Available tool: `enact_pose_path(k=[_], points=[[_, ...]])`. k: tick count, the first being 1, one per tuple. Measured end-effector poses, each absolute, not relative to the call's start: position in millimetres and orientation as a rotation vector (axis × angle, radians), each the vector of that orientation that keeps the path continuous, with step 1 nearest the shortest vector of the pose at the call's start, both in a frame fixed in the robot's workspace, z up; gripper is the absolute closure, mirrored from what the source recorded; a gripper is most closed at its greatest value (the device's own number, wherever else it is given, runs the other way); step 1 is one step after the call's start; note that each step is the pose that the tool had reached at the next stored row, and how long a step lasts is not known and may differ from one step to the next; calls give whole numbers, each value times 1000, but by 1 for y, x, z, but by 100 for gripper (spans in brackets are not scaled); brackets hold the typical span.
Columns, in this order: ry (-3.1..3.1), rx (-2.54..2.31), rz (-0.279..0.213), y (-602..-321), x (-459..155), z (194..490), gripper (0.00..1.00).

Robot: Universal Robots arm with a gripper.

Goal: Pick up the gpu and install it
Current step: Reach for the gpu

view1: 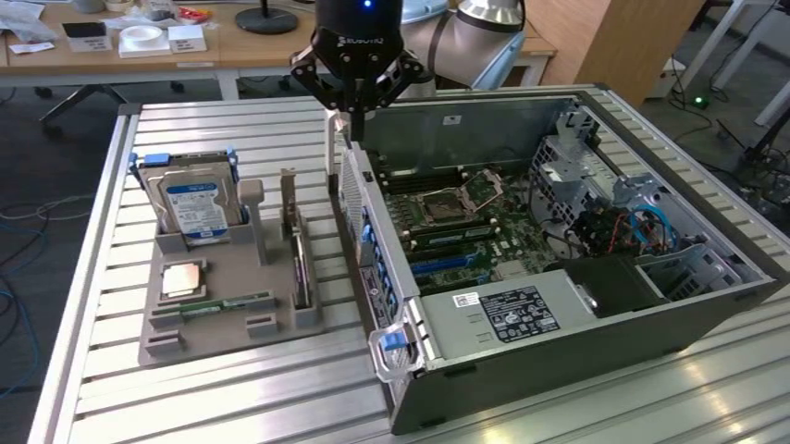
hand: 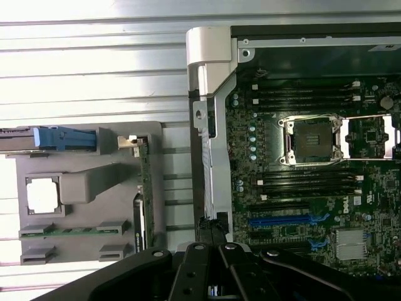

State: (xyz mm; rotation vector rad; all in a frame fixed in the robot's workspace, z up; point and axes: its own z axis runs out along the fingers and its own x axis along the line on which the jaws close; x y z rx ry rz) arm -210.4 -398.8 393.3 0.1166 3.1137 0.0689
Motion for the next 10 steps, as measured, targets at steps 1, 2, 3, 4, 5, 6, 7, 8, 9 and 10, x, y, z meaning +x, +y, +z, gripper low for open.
enact_pose_path(k=[1, 2, 3, 4, 5, 6, 7, 8, 9, 10], points=[[3114, 117, 69, -399, -211, 393, 89], [3114, 117, 69, -399, -211, 393, 89], [3114, 117, 69, -399, -211, 393, 89], [3114, 117, 69, -399, -211, 393, 89], [3114, 117, 69, -399, -211, 393, 89], [3114, 117, 69, -399, -211, 393, 89], [3114, 117, 69, -399, -212, 393, 89], [3114, 117, 69, -399, -213, 393, 89], [3114, 117, 69, -399, -215, 393, 89], [3114, 117, 69, -399, -217, 393, 89]])
